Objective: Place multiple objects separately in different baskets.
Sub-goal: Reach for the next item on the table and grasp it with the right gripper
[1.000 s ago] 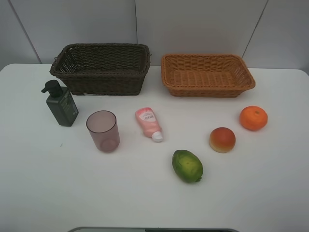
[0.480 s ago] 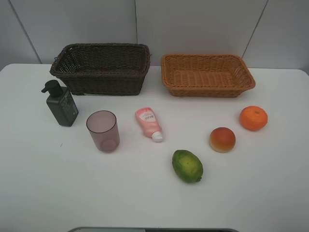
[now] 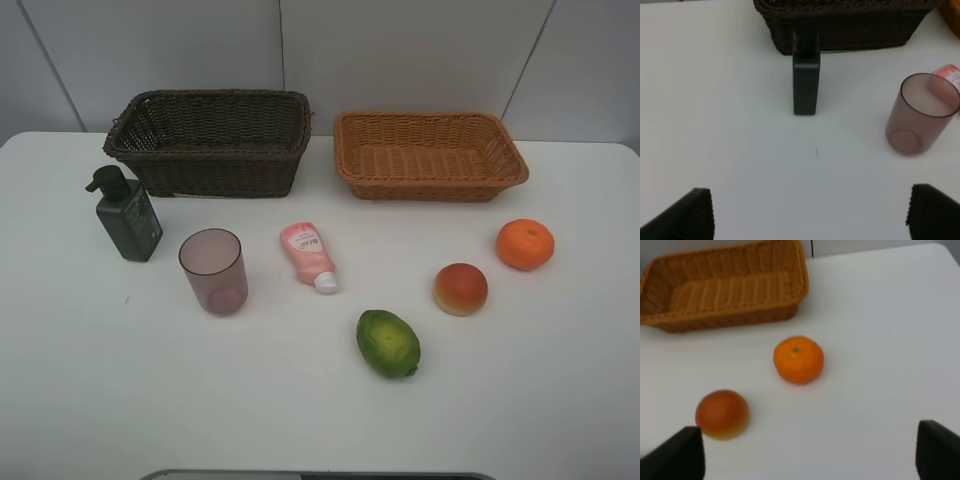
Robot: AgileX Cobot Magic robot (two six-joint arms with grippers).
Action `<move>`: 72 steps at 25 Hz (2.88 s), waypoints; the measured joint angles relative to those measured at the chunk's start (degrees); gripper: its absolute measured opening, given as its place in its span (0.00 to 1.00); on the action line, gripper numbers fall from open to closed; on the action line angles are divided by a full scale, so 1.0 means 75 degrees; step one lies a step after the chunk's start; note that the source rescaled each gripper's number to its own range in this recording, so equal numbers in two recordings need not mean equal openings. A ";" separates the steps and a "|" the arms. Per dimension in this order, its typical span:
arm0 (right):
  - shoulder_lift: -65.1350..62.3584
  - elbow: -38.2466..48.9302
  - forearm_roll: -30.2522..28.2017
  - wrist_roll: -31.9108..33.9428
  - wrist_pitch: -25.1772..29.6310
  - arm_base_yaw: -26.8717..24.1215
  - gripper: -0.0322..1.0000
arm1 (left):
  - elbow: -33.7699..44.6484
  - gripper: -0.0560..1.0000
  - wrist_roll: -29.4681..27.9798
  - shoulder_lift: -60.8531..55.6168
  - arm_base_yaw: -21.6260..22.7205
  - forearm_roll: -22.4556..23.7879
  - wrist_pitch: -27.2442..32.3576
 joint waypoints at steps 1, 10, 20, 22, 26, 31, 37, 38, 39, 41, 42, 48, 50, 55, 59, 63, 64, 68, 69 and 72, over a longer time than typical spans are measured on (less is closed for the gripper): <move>0.0463 -0.0009 0.0000 0.0000 -0.0008 0.0000 0.82 | 0.0000 0.99 0.0000 0.0000 0.0000 0.0000 0.0000; 0.5557 -0.1434 0.0000 0.0100 -0.1007 0.0000 0.82 | 0.0000 0.99 0.0000 0.0000 0.0000 0.0000 0.0000; 0.9832 -0.2979 0.0000 0.0161 -0.1387 0.0100 0.82 | 0.0000 0.99 0.0000 0.0000 0.0000 0.0000 0.0000; 1.0360 -0.3275 0.0000 0.0257 -0.1446 0.0202 0.82 | 0.0000 0.99 0.0000 0.0000 0.0000 0.0000 0.0000; 1.1226 -0.3817 0.0000 0.0614 -0.1474 0.0298 0.82 | 0.0000 0.99 0.0000 0.0000 0.0000 0.0000 0.0000; 1.1796 -0.3988 -0.0008 0.1041 -0.1841 0.0333 0.82 | 0.0000 0.99 0.0000 0.0000 0.0000 0.0000 0.0000; 1.2152 -0.4018 -0.0145 0.1545 -0.2437 0.0333 0.94 | 0.0000 0.99 0.0000 0.0000 0.0000 0.0000 0.0000; 1.2229 -0.4018 -0.0145 0.1584 -0.2474 0.0333 0.95 | 0.0000 0.99 0.0000 0.0000 0.0000 0.0000 0.0000; 1.2302 -0.4018 -0.0145 0.1661 -0.2500 0.0333 0.96 | 0.0000 0.99 0.0000 0.0000 0.0000 0.0000 0.0000; 1.2498 -0.4018 -0.0145 0.1849 -0.2554 0.0327 0.96 | 0.0000 0.99 0.0000 0.0000 0.0000 0.0000 0.0000; 1.2598 -0.4018 -0.0145 0.1945 -0.2595 0.0327 0.96 | 0.0000 0.99 0.0000 0.0000 0.0000 0.0000 0.0000; 1.3114 -0.4026 -0.0215 0.2248 -0.2953 0.0327 0.96 | 0.0000 0.99 0.0000 0.0000 0.0000 0.0000 0.0000; 1.3223 -0.4088 -0.0398 0.2406 -0.3008 0.0327 0.97 | 0.0000 0.99 0.0000 0.0000 0.0000 0.0000 0.0000; 1.3338 -0.4147 -0.0581 0.2567 -0.3067 0.0327 0.98 | 0.0000 0.99 0.0000 0.0000 0.0000 0.0000 0.0000; 1.3348 -0.4155 -0.0598 0.2595 -0.3075 0.0327 0.99 | 0.0000 0.99 0.0000 0.0000 0.0000 0.0000 0.0000; 1.3348 -0.4170 -0.0643 0.2606 -0.3184 0.0327 0.99 | 0.0000 0.99 0.0000 0.0000 0.0000 0.0000 0.0000; 1.3354 -0.4170 -0.0690 0.2613 -0.3212 0.0327 0.99 | 0.0000 0.99 0.0000 0.0000 0.0000 0.0000 0.0000; 1.3484 -0.4185 -0.0737 0.2613 -0.3243 0.0327 0.99 | 0.0000 0.99 0.0000 0.0000 0.0000 0.0000 0.0000; 1.3551 -0.4185 -0.0737 0.2613 -0.3243 0.0327 0.99 | 0.0000 0.99 0.0000 0.0000 0.0000 0.0000 0.0000; 1.3695 -0.4185 -0.0737 0.2613 -0.3250 0.0327 0.99 | 0.0000 0.99 0.0000 0.0000 0.0000 0.0000 0.0000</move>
